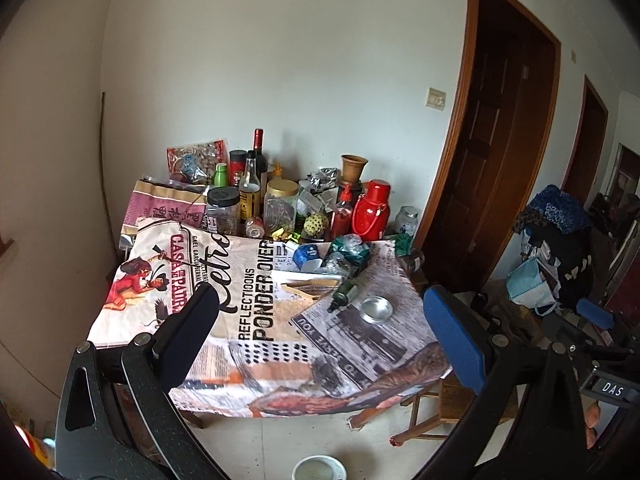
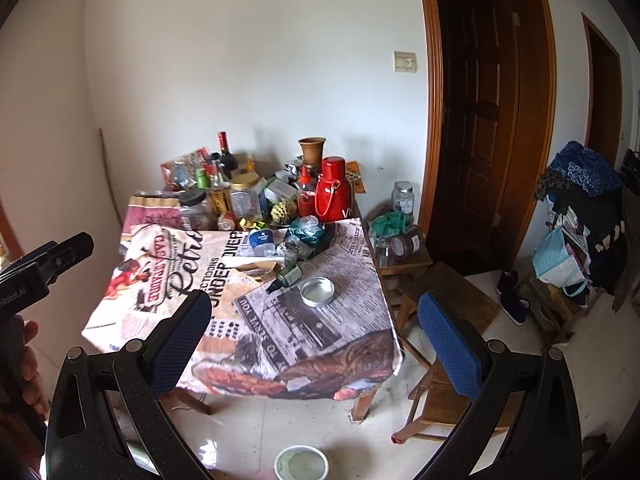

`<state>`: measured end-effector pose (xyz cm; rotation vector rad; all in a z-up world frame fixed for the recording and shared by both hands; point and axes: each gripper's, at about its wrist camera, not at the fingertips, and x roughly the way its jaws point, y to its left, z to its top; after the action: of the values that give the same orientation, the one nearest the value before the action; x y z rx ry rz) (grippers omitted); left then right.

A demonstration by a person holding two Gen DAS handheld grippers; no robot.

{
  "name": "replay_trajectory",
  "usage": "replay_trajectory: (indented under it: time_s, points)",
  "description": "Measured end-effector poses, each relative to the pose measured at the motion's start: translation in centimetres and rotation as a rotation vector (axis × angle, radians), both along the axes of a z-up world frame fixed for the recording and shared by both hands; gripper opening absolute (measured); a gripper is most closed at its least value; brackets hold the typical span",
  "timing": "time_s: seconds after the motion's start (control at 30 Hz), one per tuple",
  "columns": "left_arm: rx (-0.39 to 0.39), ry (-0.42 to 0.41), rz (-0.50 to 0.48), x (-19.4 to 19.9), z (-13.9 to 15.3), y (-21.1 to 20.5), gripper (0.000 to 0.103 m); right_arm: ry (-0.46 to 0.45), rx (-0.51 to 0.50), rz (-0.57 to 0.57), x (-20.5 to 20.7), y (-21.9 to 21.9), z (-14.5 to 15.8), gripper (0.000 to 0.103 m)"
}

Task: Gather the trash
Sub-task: 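Move both tools toward the green bottle and metal tin lid on the newspaper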

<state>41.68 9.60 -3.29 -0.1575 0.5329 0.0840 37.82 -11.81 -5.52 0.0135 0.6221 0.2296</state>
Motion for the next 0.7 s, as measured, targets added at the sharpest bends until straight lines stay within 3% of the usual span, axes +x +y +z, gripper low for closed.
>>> replay_trajectory:
  time_s: [0.3,0.53,0.7]
  points:
    - [0.031,0.163,-0.11,9.0,-5.6,3.7,0.1,0.125,-0.046,-0.044,6.7,4.7,-4.4,0.103]
    - [-0.058,0.305,-0.173,14.1,-10.5,4.4,0.1,0.239,-0.148,-0.037,11.6,6.1,-9.1,0.103]
    - [-0.076,0.357,-0.165,17.7,-12.8,3.7,0.1,0.325,-0.126,0.028,15.5,5.4,-11.8,0.102]
